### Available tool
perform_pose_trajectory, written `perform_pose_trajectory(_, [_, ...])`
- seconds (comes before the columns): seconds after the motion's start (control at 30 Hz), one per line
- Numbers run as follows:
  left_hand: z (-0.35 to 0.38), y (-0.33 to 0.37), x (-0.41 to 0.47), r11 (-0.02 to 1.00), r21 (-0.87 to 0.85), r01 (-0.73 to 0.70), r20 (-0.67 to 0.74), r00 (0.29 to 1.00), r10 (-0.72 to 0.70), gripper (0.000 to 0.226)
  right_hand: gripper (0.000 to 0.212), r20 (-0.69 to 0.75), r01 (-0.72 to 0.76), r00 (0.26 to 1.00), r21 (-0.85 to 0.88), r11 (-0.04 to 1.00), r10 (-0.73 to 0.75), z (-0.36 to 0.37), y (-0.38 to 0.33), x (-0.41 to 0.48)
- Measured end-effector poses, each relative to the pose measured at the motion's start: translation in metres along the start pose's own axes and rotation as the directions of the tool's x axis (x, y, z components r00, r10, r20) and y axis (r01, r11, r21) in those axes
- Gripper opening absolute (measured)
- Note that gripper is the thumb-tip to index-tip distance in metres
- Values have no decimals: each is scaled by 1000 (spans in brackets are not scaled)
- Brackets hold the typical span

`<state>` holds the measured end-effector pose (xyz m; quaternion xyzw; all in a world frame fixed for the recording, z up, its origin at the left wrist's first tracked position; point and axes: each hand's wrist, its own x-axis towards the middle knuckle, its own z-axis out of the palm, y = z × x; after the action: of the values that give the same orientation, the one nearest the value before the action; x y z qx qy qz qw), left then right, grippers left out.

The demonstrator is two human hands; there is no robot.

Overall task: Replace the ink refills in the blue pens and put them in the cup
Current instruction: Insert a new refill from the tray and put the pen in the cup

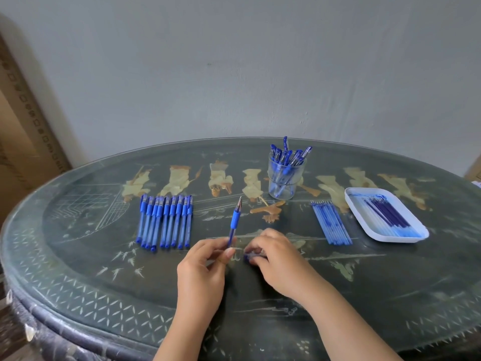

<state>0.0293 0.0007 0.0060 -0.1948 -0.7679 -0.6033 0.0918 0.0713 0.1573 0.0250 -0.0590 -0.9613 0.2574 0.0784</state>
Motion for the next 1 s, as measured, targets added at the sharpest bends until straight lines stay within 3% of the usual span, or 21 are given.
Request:
perform_pose_trajectory(0.07, [1,0,0,1000,-16,9,11,1000,-9,22,10,-101,-96,988,171,981,114,-6,1,1])
perform_pose_trajectory(0.13, [1,0,0,1000,-29,-1,29,1000,2,25,13,-191,-154,943,477,865,274,-18,-2,2])
perform_pose_trajectory(0.2, [2,-1,0,1000,-15,-25,48,998,26,26,14,-195,-51,912,820,570,362,-34,-11,1])
perform_pose_trajectory(0.23, [2,-1,0,999,-4,-36,57,998,36,26,15,-207,37,905,908,418,370,-42,-16,0])
perform_pose_trajectory(0.27, [2,-2,0,999,8,-43,64,997,42,25,19,-232,120,902,945,304,365,-50,-21,-2])
perform_pose_trajectory(0.33, [2,-3,0,998,30,-58,72,996,56,25,28,-283,230,896,955,189,342,-60,-28,-6])
perform_pose_trajectory(0.4, [3,-3,0,996,44,-78,74,994,74,26,32,-300,243,894,948,204,333,-65,-35,-9])
perform_pose_trajectory(0.57, [3,-2,0,992,64,-105,87,991,99,27,18,-283,145,901,910,388,328,-61,-39,-10])
perform_pose_trajectory(0.77, [3,-1,0,988,75,-138,83,988,132,26,20,-239,35,936,794,607,258,-51,-35,-8])
perform_pose_trajectory(1.0, [2,-1,0,986,91,-137,87,988,129,25,21,-275,32,931,717,697,241,-46,-35,-8])
